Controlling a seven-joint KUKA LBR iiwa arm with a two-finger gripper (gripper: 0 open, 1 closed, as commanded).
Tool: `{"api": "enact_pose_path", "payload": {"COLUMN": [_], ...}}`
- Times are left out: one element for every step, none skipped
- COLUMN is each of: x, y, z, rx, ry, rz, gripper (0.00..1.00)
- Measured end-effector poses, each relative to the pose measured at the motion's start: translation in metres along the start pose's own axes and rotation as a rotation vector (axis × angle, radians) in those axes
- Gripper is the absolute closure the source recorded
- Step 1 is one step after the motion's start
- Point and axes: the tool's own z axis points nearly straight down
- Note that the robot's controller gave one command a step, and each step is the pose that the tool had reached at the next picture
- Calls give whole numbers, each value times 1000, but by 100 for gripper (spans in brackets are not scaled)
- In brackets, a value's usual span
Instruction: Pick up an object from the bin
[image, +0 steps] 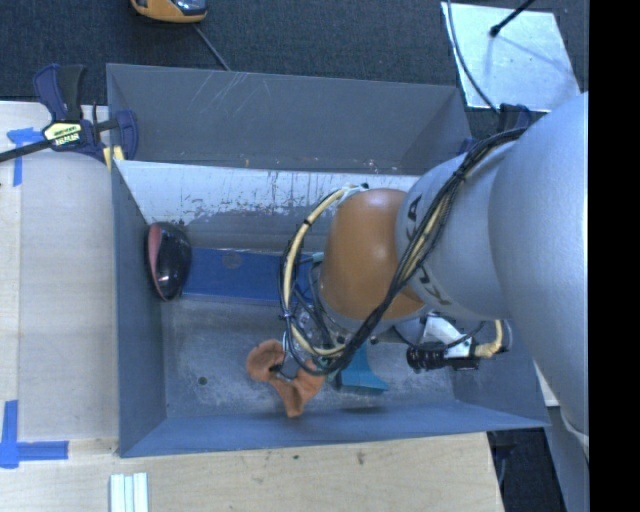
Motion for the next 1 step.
{"api": "enact_pose_path", "payload": {"x": [0], "y": [0], "z": [-15], "rx": [-1], "ry": [-1], "rz": [0], "gripper": [100]}}
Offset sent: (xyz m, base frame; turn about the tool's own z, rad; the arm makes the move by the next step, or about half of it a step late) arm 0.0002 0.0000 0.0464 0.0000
